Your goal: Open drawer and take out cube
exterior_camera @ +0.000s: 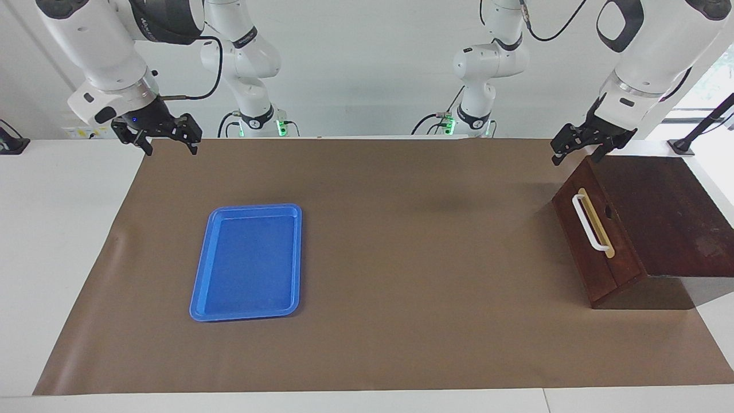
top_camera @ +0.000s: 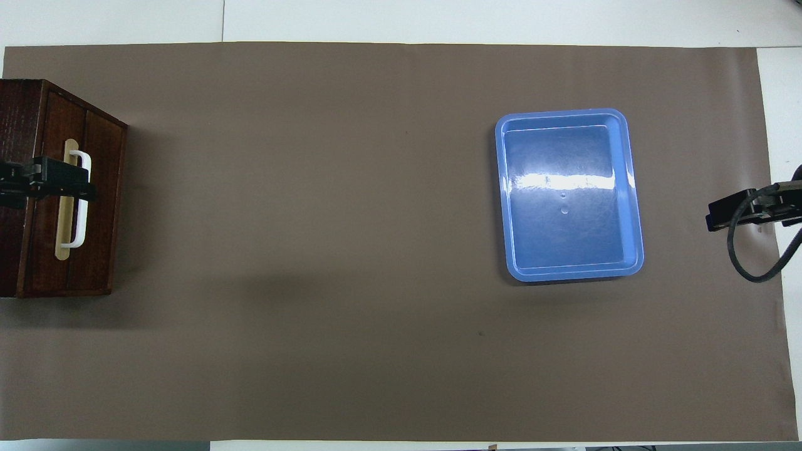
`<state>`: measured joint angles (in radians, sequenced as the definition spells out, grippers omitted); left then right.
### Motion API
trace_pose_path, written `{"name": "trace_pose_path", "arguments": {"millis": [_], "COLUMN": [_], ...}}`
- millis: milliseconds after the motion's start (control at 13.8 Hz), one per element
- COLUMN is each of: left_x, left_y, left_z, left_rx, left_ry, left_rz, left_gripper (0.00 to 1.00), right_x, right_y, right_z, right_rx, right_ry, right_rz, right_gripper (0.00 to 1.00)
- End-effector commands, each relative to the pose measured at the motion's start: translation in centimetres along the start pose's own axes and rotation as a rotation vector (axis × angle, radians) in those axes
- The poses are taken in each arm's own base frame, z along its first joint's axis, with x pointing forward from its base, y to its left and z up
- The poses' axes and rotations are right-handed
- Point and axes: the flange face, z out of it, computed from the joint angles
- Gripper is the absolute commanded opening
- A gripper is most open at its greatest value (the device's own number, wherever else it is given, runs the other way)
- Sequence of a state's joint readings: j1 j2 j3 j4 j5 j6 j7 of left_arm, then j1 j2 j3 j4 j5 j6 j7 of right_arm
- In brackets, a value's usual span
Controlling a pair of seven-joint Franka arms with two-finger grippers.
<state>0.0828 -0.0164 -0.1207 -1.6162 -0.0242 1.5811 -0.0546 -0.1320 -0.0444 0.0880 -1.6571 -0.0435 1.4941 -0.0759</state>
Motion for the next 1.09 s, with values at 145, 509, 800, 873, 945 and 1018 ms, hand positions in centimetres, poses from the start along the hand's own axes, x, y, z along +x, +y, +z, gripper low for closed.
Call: {"name": "trace_pose_path", "arguments": {"millis": [145,509,800,873,945,1018], "left_x": [1.5,3.5,4.8,4.8,4.9,4.8], "left_y": [-0.6,-0.5,-1.2,-1.3,-1.1,-1.2], "left_z": [2.5,9.3,15.9,17.3,17.9,18.4], "left_rx": [0.107,0.269,0.342,0.342,0.339,0.337], "left_ry": [0.126,0.135,0.131,0.114,0.113,0.109], "left_rz": [0.047,0.181,0.258,0.263,0.270,0.271], "left_gripper": [1.00,1.00,1.00,1.00,1.00,1.00], "right_x": [-0.7,-0.7,-0.7,-0.7,-0.7,-0.7], "right_y": [-0.2,-0.2,-0.1,-0.1,-0.1,-0.2], "right_z": [0.0,0.0,0.0,0.0,0.0,0.0], "right_rx": [-0.002,-0.002,-0.001,-0.001,-0.001,-0.002], "right_ry": [-0.003,-0.003,-0.003,-0.003,-0.003,-0.003], "right_rz": [-0.004,-0.004,-0.003,-0.003,-0.003,-0.004], "right_gripper": [1.00,1.00,1.00,1.00,1.00,1.00]}}
